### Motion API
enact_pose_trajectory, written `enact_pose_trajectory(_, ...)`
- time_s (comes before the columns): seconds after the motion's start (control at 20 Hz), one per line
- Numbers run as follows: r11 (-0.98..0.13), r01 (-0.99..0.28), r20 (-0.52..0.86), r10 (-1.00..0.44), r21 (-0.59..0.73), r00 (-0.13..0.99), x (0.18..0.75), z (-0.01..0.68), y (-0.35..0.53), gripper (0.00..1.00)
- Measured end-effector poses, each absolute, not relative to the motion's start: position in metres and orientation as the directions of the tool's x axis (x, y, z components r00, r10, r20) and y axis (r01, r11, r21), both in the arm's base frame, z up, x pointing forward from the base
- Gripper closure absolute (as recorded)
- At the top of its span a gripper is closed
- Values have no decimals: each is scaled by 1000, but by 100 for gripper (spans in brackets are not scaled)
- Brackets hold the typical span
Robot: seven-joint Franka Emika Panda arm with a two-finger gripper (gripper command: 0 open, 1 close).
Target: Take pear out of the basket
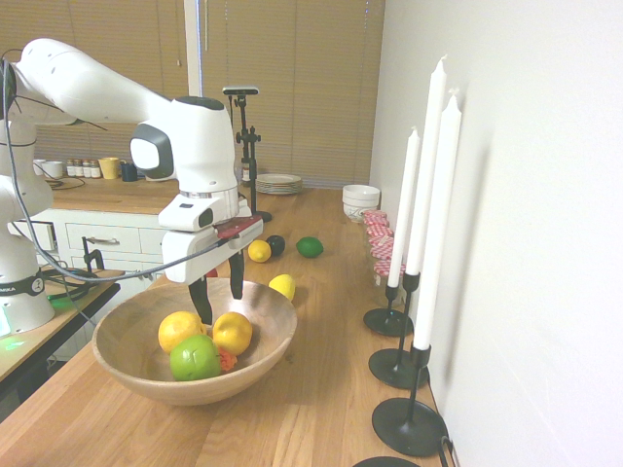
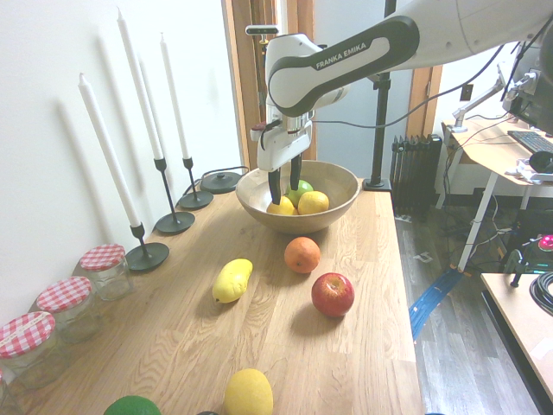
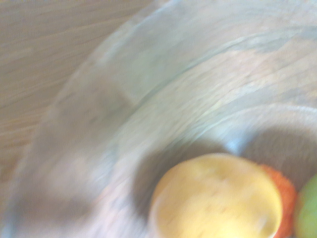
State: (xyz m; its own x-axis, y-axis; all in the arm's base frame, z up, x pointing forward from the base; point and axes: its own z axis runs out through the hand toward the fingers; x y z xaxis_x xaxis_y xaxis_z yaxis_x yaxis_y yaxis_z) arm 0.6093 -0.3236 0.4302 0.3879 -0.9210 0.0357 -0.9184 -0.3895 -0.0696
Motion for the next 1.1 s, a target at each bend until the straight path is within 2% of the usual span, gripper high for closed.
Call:
enact_pose_trajectory(0.4, -400, -915, 6, -916, -53, 400, 617, 402, -328, 0)
enact_pose_trajectory(0.45, -403, -914, 4, -915, -52, 403, 618, 400, -327, 100)
enact_pose_trajectory(1.1, -432, -899, 1, -901, -80, 433, 624, 402, -323, 100)
